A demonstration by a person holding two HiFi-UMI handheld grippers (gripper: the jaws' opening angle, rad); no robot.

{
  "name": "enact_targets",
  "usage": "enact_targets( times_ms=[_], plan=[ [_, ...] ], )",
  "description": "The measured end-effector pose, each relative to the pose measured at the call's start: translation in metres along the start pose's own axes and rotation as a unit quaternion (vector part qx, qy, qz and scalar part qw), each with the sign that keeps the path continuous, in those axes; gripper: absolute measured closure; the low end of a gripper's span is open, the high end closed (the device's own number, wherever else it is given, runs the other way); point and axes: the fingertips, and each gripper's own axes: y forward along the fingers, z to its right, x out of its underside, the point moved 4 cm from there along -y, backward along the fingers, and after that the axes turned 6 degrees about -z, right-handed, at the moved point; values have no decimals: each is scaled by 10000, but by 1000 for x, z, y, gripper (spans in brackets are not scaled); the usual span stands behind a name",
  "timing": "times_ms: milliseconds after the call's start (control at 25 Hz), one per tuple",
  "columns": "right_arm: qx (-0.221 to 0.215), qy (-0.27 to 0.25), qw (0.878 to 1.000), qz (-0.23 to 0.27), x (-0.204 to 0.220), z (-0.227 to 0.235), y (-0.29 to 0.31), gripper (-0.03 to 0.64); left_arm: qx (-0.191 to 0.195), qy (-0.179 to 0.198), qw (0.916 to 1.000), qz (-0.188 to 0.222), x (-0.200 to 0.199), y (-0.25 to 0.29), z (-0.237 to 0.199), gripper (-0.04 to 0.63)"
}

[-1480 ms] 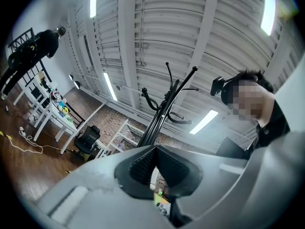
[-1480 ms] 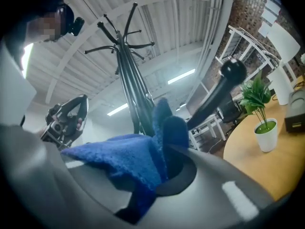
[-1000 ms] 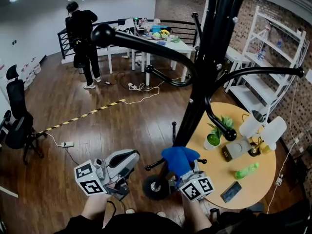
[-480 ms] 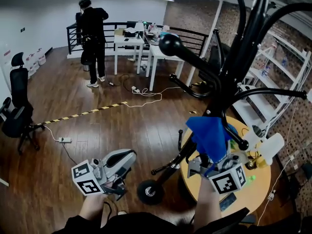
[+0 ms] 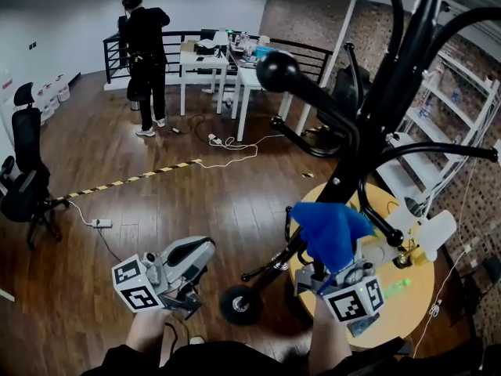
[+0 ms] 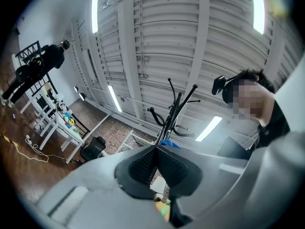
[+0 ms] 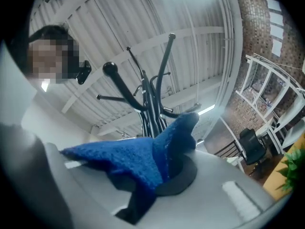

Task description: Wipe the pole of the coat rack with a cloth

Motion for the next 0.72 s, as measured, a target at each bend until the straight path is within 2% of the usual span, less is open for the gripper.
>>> enact_targets(
  times_ms=[200, 400, 720],
  plan=[
    [20, 519, 9980, -352, 68, 20, -33, 586, 72, -136, 9996, -243, 8, 9, -2, 594],
    [132, 1031, 9913, -806, 133, 40, -63, 588, -15, -168, 9987, -474, 17, 14, -8, 594],
    [574, 1045, 9798, -1604, 208, 57, -97, 588, 57, -164, 9979, -623, 25, 20, -2, 594]
  ],
)
